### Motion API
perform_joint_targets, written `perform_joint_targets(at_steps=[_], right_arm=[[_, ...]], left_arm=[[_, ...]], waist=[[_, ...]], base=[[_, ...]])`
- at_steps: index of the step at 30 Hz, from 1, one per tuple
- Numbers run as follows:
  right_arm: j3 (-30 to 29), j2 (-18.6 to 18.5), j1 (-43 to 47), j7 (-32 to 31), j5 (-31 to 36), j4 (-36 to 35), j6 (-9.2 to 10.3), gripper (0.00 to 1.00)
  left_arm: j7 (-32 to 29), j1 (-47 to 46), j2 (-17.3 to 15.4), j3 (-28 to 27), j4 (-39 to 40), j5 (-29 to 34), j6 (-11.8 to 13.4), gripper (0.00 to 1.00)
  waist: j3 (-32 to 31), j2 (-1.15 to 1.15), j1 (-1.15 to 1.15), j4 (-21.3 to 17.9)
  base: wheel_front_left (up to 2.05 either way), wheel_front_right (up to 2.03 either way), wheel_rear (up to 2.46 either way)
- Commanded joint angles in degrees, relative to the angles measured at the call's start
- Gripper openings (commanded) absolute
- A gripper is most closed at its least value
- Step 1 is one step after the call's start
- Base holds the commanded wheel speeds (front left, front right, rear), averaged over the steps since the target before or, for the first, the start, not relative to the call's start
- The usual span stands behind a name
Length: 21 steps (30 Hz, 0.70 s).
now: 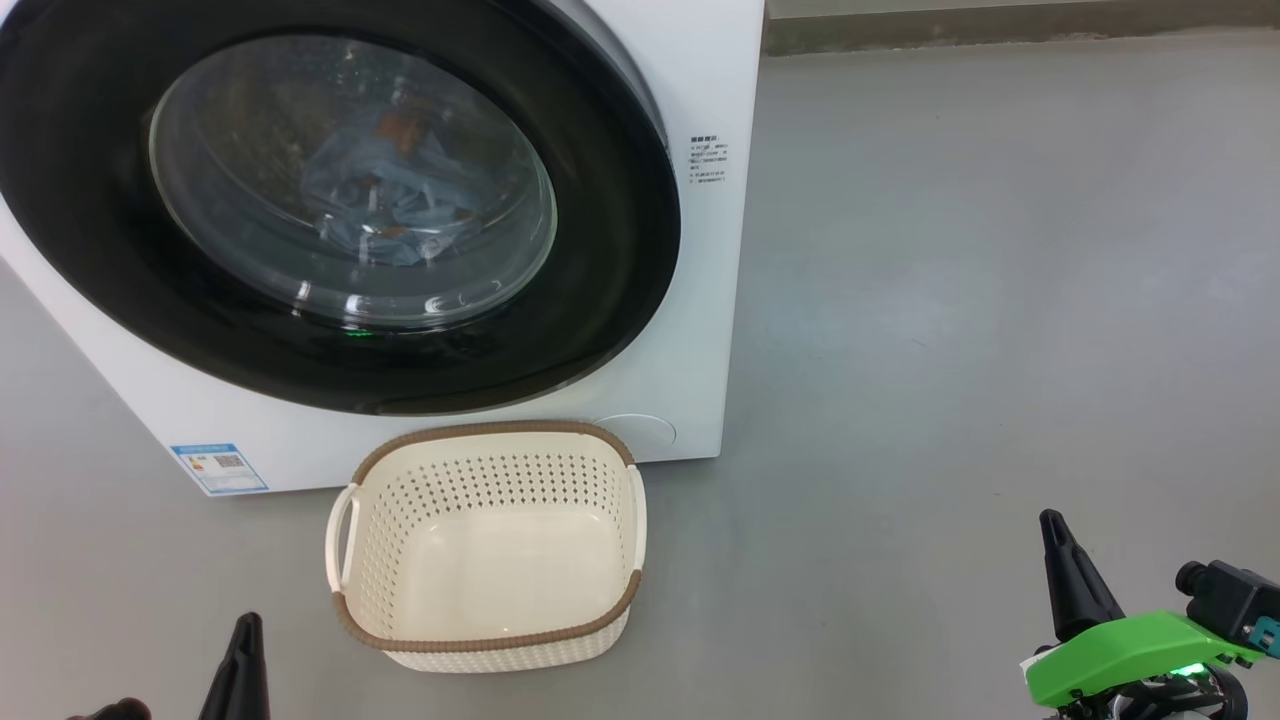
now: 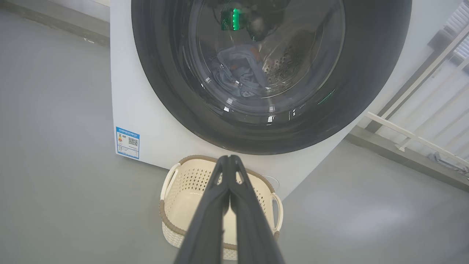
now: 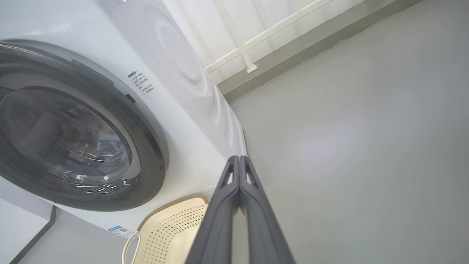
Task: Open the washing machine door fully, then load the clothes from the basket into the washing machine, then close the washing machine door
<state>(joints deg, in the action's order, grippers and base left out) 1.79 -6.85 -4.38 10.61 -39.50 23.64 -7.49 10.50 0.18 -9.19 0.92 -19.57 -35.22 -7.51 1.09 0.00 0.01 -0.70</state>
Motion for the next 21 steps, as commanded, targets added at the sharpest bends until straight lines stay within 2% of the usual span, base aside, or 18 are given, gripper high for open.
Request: perform_joint_targets(at_steps=[1,21], right_arm=[[-0.25,-0.34,-1.8,-0.36,-1.27,-1.76,0.0,0.0],[-1.81,0.49,-1.88,-3.58,-11.13,-3.2,0.0,0.0]], left_arm=[[-0.35,-2.05,-0.4,-1.13,1.71,-1.6,0.03,0.0],[-3.55,-2.96,0.89,-2.35,2.36,-12.22,0.03,0.0]], waist=[[-0.02,0.0,0.0,0.01],[-0.22,0.0,0.0,0.14]], base=[[0.0,0.0,0.0],[0.0,0.0,0.0]])
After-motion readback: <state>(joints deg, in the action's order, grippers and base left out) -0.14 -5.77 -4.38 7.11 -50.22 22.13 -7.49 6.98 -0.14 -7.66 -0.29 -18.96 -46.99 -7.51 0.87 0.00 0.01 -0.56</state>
